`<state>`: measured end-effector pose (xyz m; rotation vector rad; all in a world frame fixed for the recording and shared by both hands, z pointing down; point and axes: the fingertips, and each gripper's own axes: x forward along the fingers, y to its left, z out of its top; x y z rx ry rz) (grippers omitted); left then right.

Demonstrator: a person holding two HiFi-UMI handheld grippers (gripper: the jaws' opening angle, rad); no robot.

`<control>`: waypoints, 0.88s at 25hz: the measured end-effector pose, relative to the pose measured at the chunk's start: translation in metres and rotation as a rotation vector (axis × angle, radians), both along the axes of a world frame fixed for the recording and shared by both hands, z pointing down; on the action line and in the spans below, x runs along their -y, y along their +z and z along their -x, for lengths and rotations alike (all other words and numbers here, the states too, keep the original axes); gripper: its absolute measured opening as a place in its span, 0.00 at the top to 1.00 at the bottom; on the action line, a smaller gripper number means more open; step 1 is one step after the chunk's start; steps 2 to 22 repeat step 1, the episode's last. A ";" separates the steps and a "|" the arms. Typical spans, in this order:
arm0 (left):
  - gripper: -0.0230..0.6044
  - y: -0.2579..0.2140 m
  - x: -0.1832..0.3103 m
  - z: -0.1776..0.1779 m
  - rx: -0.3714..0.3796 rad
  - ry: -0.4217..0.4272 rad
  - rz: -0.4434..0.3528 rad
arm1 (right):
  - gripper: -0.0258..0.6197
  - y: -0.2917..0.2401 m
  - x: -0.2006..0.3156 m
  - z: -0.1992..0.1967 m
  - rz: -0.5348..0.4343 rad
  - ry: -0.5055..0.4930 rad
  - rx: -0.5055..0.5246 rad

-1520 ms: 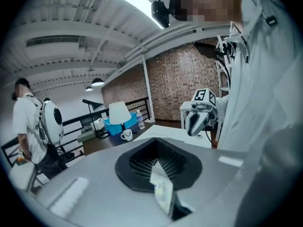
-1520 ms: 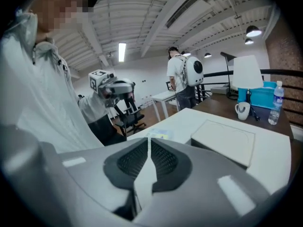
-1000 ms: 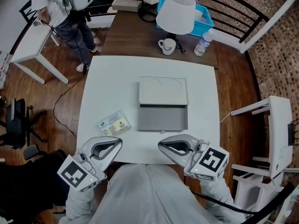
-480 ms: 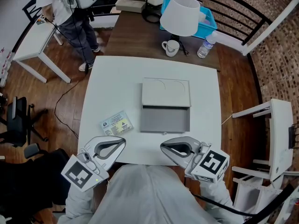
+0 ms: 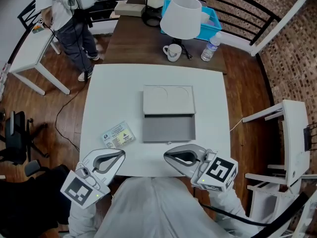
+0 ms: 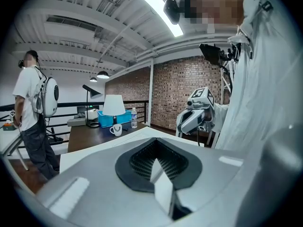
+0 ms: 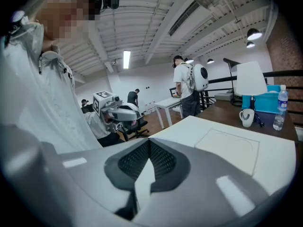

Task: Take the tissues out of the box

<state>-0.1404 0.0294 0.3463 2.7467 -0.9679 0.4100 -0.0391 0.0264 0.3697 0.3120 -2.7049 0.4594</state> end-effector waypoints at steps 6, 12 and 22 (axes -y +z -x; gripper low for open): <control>0.94 -0.002 -0.001 0.005 -0.001 -0.017 0.000 | 0.96 0.000 0.000 0.005 0.000 -0.010 0.006; 0.94 -0.002 -0.001 0.005 -0.001 -0.017 0.000 | 0.96 0.000 0.000 0.005 0.000 -0.010 0.006; 0.94 -0.002 -0.001 0.005 -0.001 -0.017 0.000 | 0.96 0.000 0.000 0.005 0.000 -0.010 0.006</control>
